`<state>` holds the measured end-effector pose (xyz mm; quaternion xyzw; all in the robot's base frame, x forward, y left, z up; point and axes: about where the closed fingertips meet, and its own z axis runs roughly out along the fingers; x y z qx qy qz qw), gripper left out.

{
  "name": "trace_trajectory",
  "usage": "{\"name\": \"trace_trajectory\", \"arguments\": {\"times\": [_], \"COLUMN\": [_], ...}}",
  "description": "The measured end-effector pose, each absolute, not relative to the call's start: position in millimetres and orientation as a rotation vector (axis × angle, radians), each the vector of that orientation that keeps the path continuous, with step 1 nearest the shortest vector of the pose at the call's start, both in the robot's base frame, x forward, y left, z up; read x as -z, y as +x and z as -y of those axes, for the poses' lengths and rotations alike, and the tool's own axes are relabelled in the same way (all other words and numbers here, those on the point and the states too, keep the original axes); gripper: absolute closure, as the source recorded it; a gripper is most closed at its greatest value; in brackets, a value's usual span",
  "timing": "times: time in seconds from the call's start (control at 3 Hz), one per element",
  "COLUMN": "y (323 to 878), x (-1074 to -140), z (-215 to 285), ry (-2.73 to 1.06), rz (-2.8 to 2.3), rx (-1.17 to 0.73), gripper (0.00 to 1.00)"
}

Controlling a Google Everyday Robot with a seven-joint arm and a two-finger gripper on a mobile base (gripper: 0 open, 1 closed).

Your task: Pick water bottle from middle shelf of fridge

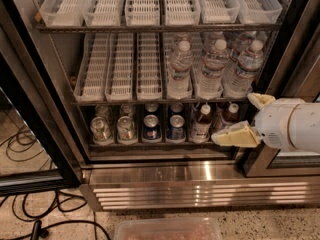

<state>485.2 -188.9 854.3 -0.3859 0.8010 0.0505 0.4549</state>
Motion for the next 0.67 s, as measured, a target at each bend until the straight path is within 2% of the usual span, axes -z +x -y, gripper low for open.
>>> {"name": "trace_trajectory", "arguments": {"times": [0.33,0.67], "y": [492.1,499.1], "x": [-855.7,-854.6], "z": [182.0,171.5], "ry": [-0.877,-0.84], "rz": [-1.941,-1.918], "rx": [-0.137,-0.158], "gripper": [0.31,0.46]}}
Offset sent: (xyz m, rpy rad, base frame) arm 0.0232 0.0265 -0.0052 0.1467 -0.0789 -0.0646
